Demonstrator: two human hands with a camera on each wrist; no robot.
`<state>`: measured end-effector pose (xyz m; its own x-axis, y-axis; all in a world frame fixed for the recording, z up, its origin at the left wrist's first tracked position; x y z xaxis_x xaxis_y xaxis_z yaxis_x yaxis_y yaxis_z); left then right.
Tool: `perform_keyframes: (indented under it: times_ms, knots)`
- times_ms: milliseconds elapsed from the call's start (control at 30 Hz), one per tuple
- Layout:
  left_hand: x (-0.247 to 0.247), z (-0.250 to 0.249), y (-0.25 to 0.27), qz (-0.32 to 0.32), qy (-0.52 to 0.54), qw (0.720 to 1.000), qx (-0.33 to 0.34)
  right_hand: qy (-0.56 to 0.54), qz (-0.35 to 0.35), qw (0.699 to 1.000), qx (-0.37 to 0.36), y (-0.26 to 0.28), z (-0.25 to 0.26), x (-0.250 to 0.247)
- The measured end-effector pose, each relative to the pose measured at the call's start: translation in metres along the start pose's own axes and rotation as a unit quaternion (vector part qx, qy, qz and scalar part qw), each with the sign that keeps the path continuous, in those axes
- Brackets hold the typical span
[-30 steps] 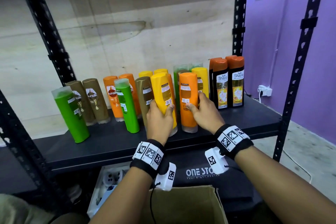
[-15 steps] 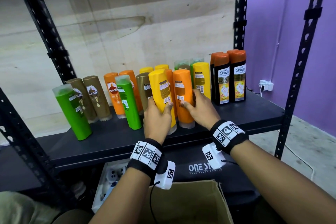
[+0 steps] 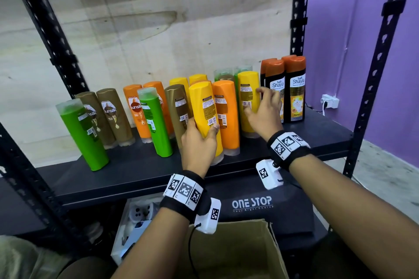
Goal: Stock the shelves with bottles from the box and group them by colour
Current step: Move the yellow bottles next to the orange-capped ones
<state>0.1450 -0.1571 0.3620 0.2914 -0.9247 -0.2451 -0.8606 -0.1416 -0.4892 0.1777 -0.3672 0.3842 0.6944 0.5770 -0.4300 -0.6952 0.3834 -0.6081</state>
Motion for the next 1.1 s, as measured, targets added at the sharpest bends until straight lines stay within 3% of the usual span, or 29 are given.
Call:
perform_keyframes:
  times_ms: [233, 433, 800, 1100]
  knots:
    - [0.002, 0.001, 0.001, 0.006, -0.001, 1.000, -0.009, -0.022, 0.097, 0.993, 0.070, -0.019, -0.015, 0.006]
    - [0.005, -0.002, 0.002, 0.015, 0.015, 1.000, -0.012, -0.036, 0.138, 0.987, 0.071, -0.024, -0.016, 0.012]
    - [0.008, -0.023, 0.003, 0.007, 0.013, 1.000, 0.026, -0.079, 0.139, 0.986, 0.037, -0.008, -0.016, -0.014]
    - [0.047, -0.062, 0.013, 0.054, 0.038, 0.996, 0.062, -0.052, 0.111, 0.992, 0.008, 0.003, -0.028, -0.073]
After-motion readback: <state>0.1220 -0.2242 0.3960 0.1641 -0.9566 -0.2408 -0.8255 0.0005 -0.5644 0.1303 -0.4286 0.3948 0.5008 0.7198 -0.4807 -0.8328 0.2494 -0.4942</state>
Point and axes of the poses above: each hand's wrist, its own y-axis away from the middle knuckle, its own x-axis out of the palm, z = x × y, the point moved 3 cm from there along -y, towards the middle knuckle, and after that the axes turned 2 degrees about y, right-handed, at the moved point
